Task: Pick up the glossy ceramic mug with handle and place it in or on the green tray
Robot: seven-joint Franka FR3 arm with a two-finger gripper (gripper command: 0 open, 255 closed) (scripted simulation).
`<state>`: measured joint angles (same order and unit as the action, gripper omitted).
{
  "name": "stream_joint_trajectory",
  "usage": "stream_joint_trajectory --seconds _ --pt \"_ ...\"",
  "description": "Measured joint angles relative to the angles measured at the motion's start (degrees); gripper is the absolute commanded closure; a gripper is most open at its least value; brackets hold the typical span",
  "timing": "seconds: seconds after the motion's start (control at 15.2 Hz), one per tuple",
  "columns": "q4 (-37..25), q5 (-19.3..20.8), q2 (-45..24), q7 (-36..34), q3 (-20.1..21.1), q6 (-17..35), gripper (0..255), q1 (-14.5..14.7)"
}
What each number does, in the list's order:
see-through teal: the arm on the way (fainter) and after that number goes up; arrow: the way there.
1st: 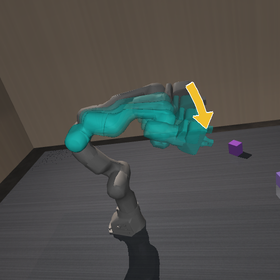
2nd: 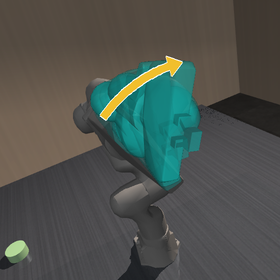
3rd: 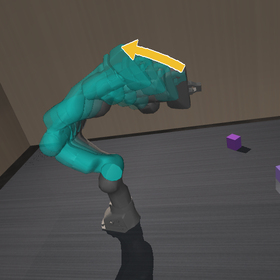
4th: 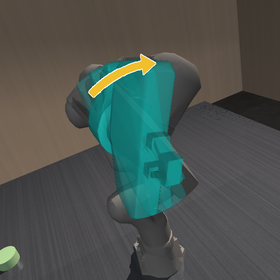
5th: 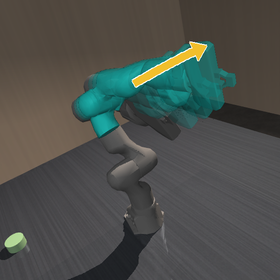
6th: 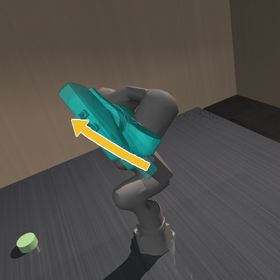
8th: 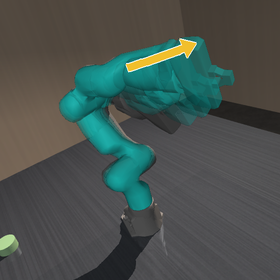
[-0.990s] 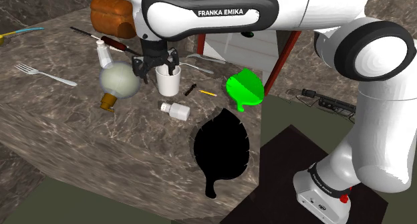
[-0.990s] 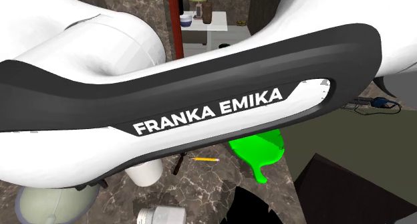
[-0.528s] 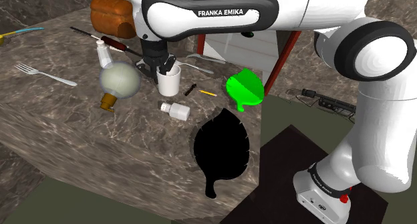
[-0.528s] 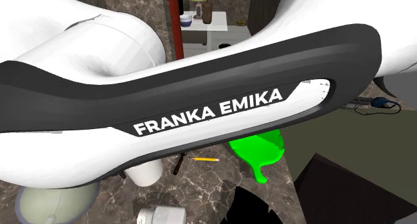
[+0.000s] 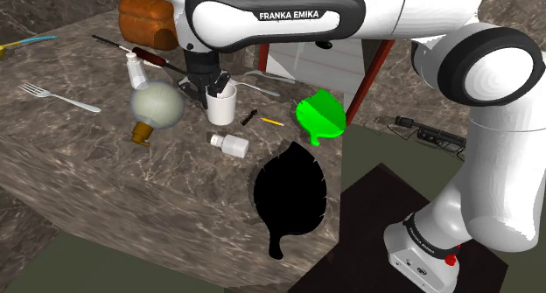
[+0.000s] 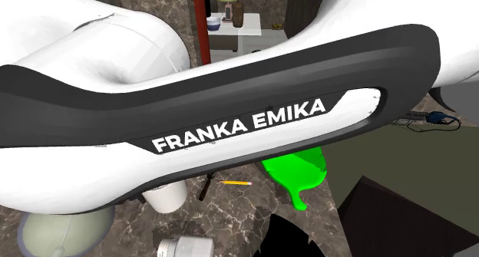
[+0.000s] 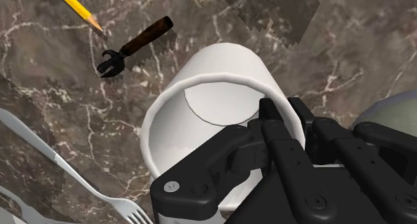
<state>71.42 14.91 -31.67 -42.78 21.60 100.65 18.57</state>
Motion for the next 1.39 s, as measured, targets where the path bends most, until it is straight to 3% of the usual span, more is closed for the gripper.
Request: stream_joint_trajectory --seconds 0.66,1.19,1.25,1.39 --pt "-8.9 0.1 -0.9 0.8 0.0 -7.8 255 1.3" --pt "-20.9 0.9 -4.1 1.8 -0.3 -16.4 255 3.7" --pt "-21.4 0.9 -4.2 1.9 -0.3 -16.8 255 3.8" --pt "-16.0 -0.1 -0.6 2.5 0.0 -15.0 255 1.6"
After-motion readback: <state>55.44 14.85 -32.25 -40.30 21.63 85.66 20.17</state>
